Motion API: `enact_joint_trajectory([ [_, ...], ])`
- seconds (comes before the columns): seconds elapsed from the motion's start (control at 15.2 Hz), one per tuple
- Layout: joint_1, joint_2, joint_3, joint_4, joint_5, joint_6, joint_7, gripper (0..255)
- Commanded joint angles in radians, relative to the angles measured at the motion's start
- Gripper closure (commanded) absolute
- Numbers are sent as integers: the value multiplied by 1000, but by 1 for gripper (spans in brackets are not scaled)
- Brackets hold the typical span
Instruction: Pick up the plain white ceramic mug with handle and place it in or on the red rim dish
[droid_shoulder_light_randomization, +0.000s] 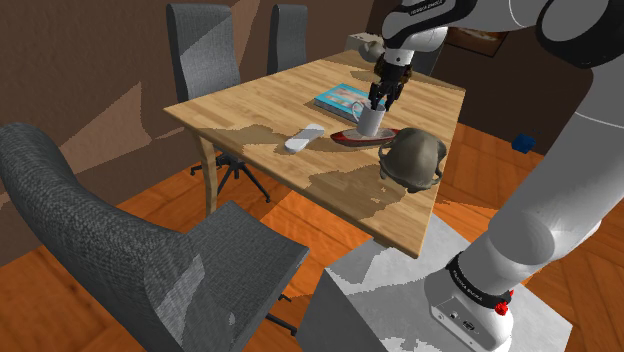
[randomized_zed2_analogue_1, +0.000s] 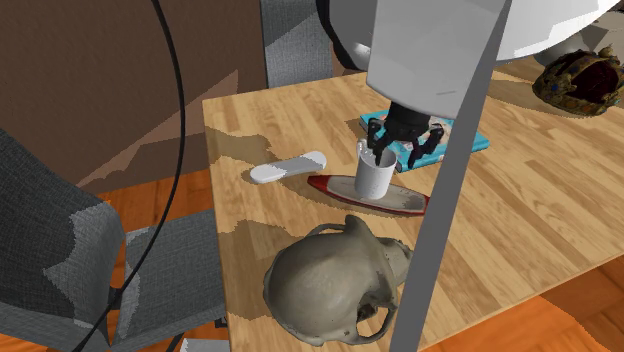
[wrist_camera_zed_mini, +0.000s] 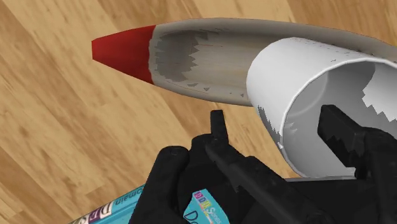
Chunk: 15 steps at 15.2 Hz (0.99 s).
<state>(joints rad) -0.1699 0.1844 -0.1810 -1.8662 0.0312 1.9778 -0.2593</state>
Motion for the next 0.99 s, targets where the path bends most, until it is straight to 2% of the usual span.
enact_joint_trajectory([
  [0.0, 0, 0, 0, 0, 0, 0, 0, 0],
  [0.2, 0, 0, 0, 0, 0, 0, 0, 0],
  [0.46, 0, -21, -1, 101, -5, -122, 4, 0],
  [0.92, 0, -21, -1, 101, -5, -122, 4, 0],
])
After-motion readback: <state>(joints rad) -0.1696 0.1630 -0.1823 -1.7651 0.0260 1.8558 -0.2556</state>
